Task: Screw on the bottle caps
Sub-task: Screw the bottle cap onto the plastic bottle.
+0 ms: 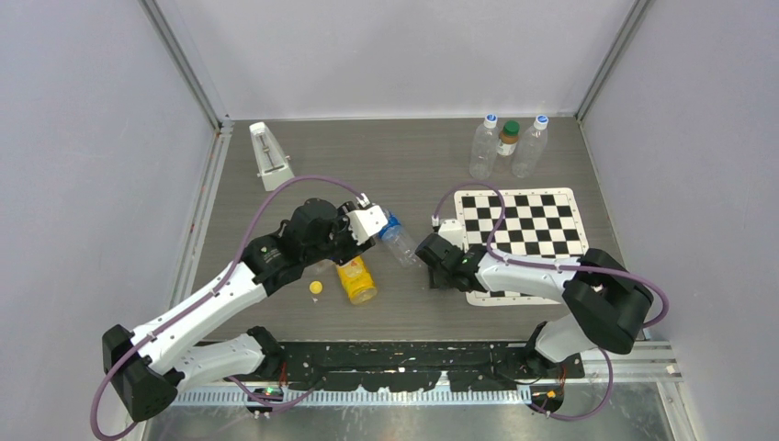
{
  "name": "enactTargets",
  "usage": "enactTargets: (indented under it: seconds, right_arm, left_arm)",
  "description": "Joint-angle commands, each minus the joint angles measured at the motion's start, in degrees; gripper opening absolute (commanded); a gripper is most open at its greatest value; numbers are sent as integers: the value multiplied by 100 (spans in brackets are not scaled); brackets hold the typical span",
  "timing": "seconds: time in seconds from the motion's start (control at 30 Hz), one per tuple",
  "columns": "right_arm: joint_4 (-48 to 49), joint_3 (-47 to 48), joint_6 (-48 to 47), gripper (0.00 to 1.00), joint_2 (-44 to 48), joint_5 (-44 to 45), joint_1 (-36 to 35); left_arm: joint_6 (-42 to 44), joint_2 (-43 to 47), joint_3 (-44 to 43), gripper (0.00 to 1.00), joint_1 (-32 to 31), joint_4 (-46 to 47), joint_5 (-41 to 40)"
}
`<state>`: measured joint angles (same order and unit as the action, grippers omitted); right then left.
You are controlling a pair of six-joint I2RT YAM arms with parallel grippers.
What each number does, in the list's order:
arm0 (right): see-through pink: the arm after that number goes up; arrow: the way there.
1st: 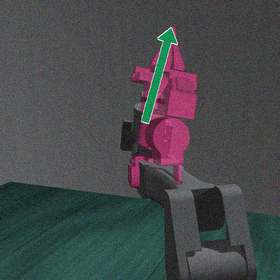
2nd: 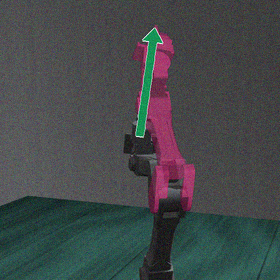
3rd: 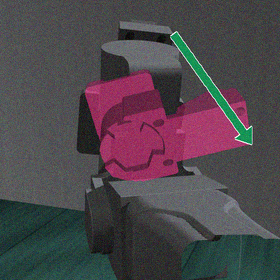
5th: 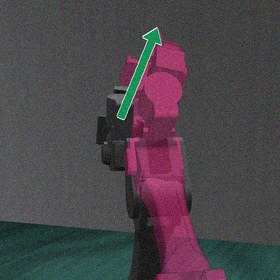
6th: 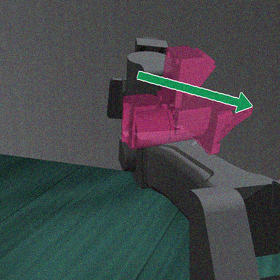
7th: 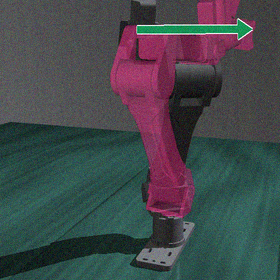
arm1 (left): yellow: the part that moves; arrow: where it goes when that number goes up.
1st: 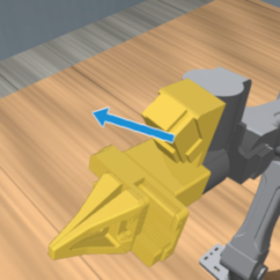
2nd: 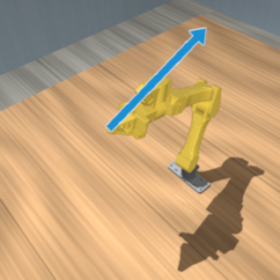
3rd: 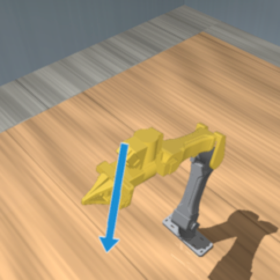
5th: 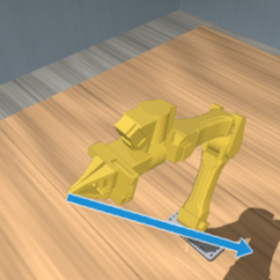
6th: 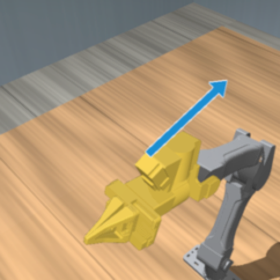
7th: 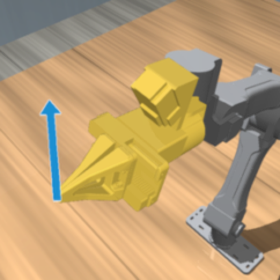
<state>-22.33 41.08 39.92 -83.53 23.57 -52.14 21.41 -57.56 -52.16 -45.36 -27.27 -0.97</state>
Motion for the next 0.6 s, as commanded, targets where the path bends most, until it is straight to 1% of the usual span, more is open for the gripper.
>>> enactTargets:
  seconds: [0.0, 0.23, 0.43, 0.47, 0.57]
  right_arm:
    - [17, 17, 176, 48, -34, 50, -40]
    - [-73, 1, 200, 45, 6, 7, -35]
    - [-103, -3, 175, 37, 82, -20, -35]
    - [-127, 14, 170, 35, 91, -37, -36]
    - [-190, 65, 122, 31, 215, -53, -33]
  left_arm:
    - [-24, 10, -229, 3, 10, 178, 71]
    - [-23, -11, -247, 3, 9, 140, 71]
    - [-23, -24, -247, 3, 6, 134, 71]
    - [-23, -22, -247, 3, 3, 134, 220]
    - [-23, -21, -250, 3, 11, 125, 284]
